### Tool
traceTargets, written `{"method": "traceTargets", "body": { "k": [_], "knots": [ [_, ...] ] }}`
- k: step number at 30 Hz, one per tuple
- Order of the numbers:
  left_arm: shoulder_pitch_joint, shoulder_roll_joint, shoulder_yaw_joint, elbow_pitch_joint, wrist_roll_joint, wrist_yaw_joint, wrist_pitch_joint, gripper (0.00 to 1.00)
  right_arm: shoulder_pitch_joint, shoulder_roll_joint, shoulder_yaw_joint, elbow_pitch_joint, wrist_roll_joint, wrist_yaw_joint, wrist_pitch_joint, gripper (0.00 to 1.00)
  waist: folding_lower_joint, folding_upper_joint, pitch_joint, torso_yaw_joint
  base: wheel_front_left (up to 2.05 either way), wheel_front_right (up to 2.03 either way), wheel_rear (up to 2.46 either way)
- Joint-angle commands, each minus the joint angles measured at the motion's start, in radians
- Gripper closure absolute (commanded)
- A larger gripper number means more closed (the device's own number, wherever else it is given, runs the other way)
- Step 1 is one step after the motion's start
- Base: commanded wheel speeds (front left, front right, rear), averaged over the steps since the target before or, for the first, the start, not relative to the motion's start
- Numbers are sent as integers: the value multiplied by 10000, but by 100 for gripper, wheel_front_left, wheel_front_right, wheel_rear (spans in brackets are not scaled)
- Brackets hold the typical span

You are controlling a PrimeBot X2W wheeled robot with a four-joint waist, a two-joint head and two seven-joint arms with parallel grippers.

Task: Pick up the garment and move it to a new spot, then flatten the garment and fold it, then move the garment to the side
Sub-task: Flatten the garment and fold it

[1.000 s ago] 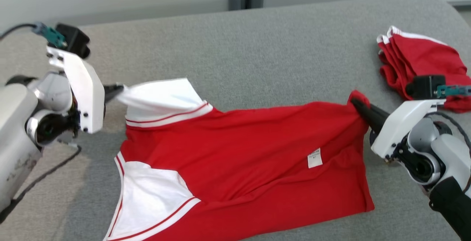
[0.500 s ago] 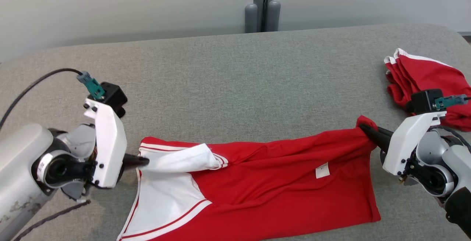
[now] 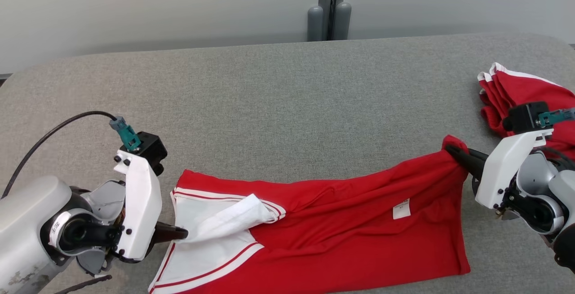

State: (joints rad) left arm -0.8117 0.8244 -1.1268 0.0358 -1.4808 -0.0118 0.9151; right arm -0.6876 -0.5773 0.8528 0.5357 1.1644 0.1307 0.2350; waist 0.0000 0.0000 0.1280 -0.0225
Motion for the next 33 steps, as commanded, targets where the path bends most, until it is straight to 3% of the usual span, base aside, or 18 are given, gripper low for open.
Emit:
{"method": "traceTargets", "body": {
  "k": [1,7,19,20,22,23,24,25,26,27,28,29,33],
  "knots": [
    [129,36,-23,-56,-48,63,44,100,-86,-57,25,20,-19,2,-189,100,0,0,-1,18,0,0,0],
    [338,120,-121,-229,-147,106,137,100,183,-83,329,3,314,2,-72,100,0,0,-29,112,0,0,0],
    [683,48,-405,-217,-207,209,357,100,168,-562,1295,-192,881,2,1434,100,0,0,13,54,0,0,0],
    [692,18,-430,-188,-214,211,386,100,138,-545,1349,-137,832,2,1454,90,0,0,21,51,0,0,0],
    [718,-44,-466,-103,-254,212,401,100,81,-477,1478,41,728,2,1541,57,0,0,27,45,0,0,0],
    [718,-44,-466,-103,-254,212,401,100,81,-477,1478,41,728,2,1541,57,0,0,27,45,0,0,0],
    [740,-76,-491,-59,-255,209,421,100,41,-434,1519,181,679,2,1572,24,0,0,27,42,0,0,0],
    [770,-105,-509,-17,-256,202,418,100,10,-398,1543,293,642,2,1603,0,0,0,24,41,0,0,0],
    [839,-186,-544,90,-251,170,374,100,-62,-298,1571,507,591,2,1582,0,0,0,7,41,0,0,0],
    [879,-232,-549,156,-249,156,338,65,-72,-252,1554,592,608,2,1525,0,0,0,-4,38,0,0,0],
    [904,-283,-559,222,-250,143,312,6,-79,-189,1550,667,627,2,1490,0,0,0,-29,33,0,0,0],
    [922,-309,-577,276,-246,142,299,0,-86,-137,1556,737,640,2,1490,0,0,0,-58,26,0,0,0],
    [871,-292,-615,426,-57,70,260,0,-107,-104,1463,775,756,2,1374,0,0,0,-179,0,0,0,0]
  ]
}}
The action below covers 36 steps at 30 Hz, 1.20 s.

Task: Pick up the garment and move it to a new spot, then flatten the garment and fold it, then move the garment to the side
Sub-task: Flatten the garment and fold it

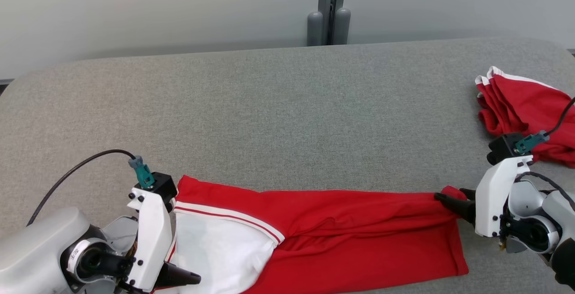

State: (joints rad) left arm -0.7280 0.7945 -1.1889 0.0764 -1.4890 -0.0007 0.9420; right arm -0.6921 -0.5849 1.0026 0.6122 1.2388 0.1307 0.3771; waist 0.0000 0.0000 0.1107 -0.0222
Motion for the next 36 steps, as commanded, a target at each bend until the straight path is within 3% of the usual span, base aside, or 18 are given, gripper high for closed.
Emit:
{"method": "traceTargets", "body": {
  "k": [1,9,12,17,23,28,33,34,36],
  "knots": [
    [19,27,38,39,30,-70,-47,0,-61,-56,-82,-48,59,2,-123,0,0,0,-50,-9,0,0,0],
    [-272,278,594,-108,769,-284,-1426,0,72,-717,-941,-1079,426,2,-1405,0,0,0,-397,-56,0,0,0],
    [-181,338,1068,-208,1154,-364,-2715,0,188,-1046,-1475,-1531,349,2,-2334,0,0,0,-535,-82,0,0,0],
    [319,453,1821,-309,1945,-92,-5268,0,553,-1140,-2396,-1895,-36,2,-4178,0,0,0,-709,-104,0,0,0],
    [1264,515,2778,-563,2953,1136,-8694,0,1473,-689,-3468,-1910,-704,2,-6018,0,0,0,-727,-26,0,0,0],
    [2333,356,3372,-959,3632,2422,-11234,0,2596,138,-4830,-1932,-1544,2,-6413,0,0,0,-643,107,0,0,0],
    [3705,-284,4202,-1267,4513,3736,-12062,0,3957,1388,-6996,-2502,-3072,2,-6425,0,0,0,-557,201,0,0,0],
    [3705,-284,4202,-1267,4513,3736,-12062,0,3957,1388,-6996,-2502,-3072,2,-6425,0,0,0,-557,201,0,0,0],
    [4266,-970,5287,-1569,5296,4098,-12073,0,4394,1759,-7668,-2798,-3786,2,-6427,0,0,0,-513,232,0,0,0]
  ]
}}
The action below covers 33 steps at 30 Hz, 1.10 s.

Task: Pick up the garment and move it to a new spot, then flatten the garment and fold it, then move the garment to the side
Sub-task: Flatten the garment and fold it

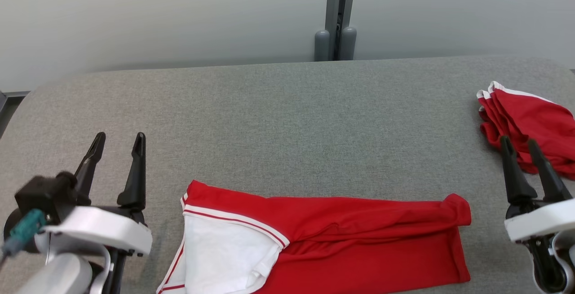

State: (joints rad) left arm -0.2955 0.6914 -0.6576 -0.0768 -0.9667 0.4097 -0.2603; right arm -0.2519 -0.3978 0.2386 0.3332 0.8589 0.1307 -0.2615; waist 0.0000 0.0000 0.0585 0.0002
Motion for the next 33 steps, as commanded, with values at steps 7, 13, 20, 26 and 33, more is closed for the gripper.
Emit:
{"method": "traceTargets", "body": {
  "k": [7,13,20,26,33],
  "knots": [
    [2098,-2111,2581,-650,3146,-211,-51,0,1133,887,-982,-366,-1789,2,-44,0,0,0,74,73,0,0,0],
    [3122,-3834,3959,-549,4478,-1443,-53,0,1431,1305,-1030,-234,-2223,2,222,0,0,0,75,-14,0,0,0],
    [3205,-4796,4712,-55,5307,-2661,-53,0,1207,1576,-885,368,-2298,2,1310,0,0,0,25,-153,0,0,0],
    [3160,-5319,5158,155,5807,-3279,-53,0,733,1830,-611,1408,-1980,2,2108,0,0,0,151,-145,0,0,0],
    [2969,-5707,5447,373,6198,-3750,-55,0,134,2111,-774,2932,-1634,2,2733,0,0,0,466,135,0,0,0]
  ]
}}
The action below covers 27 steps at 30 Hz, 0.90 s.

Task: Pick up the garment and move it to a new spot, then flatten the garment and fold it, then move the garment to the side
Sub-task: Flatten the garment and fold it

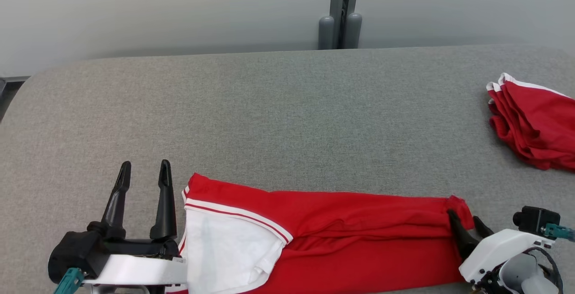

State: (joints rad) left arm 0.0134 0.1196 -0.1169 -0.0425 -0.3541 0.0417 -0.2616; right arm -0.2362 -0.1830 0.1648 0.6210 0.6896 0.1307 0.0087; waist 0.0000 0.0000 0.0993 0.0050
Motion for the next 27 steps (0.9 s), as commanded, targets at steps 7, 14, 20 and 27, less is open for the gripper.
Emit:
{"method": "traceTargets", "body": {
  "k": [7,14,20,27],
  "knots": [
    [-202,-269,280,220,355,-326,-40,0,145,310,-114,1128,595,1,689,0,0,0,122,419,0,0,0],
    [-80,-440,375,293,512,-497,-41,0,696,649,604,1013,1093,13,1741,0,0,0,51,540,0,0,0],
    [-3,-542,443,357,579,-605,-41,0,780,490,700,957,1089,10,2204,100,0,0,-25,488,0,0,0],
    [52,-603,641,365,682,-670,-41,0,-123,213,92,7,1070,1,2140,100,0,0,-106,189,0,0,0]
  ]
}}
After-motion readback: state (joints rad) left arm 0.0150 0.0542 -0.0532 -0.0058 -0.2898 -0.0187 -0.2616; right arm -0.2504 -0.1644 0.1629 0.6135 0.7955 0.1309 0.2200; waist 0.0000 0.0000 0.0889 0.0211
